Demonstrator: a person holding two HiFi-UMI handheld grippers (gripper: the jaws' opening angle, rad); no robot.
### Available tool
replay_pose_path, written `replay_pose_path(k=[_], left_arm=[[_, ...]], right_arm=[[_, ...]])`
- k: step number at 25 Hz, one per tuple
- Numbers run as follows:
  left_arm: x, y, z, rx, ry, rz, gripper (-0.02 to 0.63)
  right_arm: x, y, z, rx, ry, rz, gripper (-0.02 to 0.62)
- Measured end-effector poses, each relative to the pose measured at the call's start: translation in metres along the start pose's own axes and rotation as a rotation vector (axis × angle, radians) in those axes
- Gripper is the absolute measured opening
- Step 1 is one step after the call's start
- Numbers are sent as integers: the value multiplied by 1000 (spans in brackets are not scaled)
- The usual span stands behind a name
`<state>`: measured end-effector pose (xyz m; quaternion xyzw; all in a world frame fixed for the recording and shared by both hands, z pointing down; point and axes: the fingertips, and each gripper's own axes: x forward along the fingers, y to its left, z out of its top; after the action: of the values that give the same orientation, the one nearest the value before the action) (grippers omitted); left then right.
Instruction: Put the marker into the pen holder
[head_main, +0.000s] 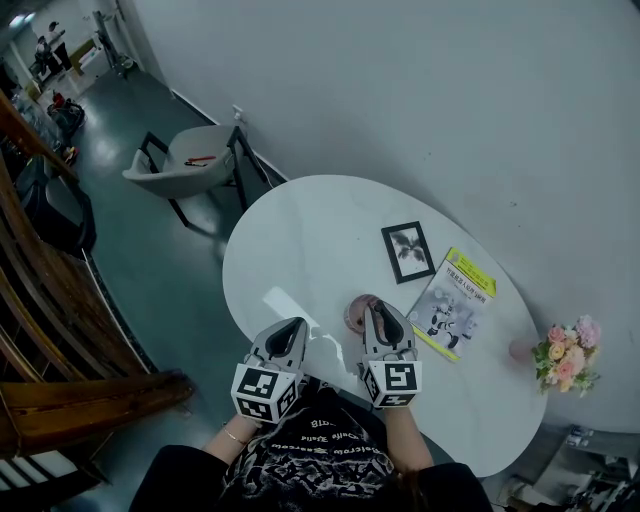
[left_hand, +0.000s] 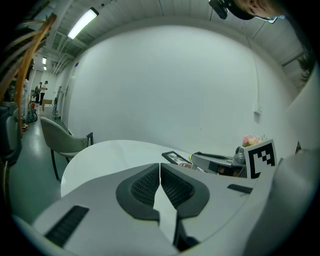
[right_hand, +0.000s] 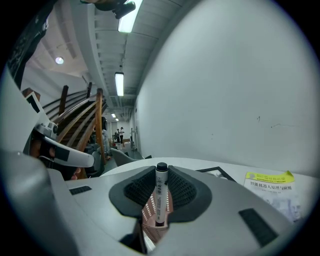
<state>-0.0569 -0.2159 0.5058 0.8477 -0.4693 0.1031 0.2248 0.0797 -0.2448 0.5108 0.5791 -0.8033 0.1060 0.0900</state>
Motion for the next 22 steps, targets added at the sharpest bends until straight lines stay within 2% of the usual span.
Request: replay_pose_path(k=[22], left_arm=[[-2,-3,-6,-2,-2,12,26]], right_arm=[[4,7,-9,-24,48,31,98]])
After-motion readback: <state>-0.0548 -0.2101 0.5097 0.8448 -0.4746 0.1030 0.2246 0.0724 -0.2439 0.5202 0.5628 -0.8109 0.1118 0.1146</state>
